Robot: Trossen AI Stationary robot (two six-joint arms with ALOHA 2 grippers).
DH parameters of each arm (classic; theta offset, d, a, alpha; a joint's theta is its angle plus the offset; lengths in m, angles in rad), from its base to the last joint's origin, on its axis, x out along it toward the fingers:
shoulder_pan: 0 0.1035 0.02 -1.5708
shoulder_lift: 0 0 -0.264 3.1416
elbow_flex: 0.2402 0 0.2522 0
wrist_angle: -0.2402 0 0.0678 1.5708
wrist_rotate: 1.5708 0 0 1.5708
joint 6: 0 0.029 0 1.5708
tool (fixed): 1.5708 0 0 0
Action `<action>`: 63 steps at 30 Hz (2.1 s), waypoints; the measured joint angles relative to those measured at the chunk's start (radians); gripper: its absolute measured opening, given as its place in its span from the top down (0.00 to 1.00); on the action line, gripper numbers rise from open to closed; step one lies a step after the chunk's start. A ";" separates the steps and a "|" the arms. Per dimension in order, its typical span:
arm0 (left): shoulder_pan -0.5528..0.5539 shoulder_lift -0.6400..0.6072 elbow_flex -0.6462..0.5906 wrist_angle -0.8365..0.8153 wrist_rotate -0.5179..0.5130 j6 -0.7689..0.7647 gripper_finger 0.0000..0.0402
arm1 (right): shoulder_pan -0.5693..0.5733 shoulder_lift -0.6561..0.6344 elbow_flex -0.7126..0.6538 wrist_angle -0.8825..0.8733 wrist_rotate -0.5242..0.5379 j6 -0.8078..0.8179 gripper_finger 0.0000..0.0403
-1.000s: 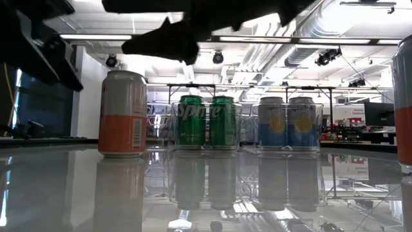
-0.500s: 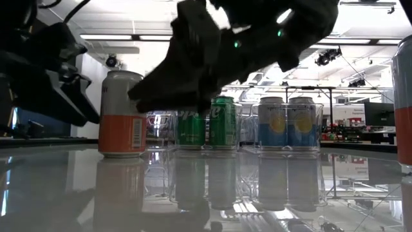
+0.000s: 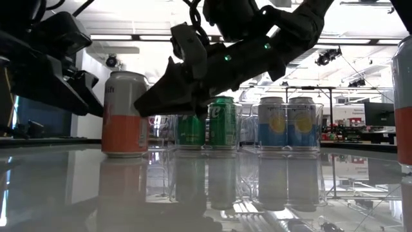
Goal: Sort soda cans
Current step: Put the orange-white soda can into the left transparent bin
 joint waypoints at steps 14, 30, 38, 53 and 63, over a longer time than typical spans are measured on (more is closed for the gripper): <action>-0.092 -0.028 0.039 -0.149 0.015 -0.127 0.50 | -0.004 0.000 0.000 -0.043 0.010 -0.027 0.78; 0.032 -0.053 0.427 -0.606 0.018 0.125 0.43 | 0.061 0.000 0.001 -0.177 0.036 0.029 0.78; 0.203 -0.014 0.430 -0.508 0.212 0.301 0.24 | 0.104 0.000 0.001 -0.166 0.072 0.064 0.78; 0.299 0.133 0.429 -0.495 0.332 0.413 0.14 | 0.135 0.000 0.001 -0.160 0.137 0.074 0.78; 0.300 0.180 0.432 -0.477 0.361 0.413 0.25 | 0.135 0.000 0.001 -0.160 0.137 0.074 0.78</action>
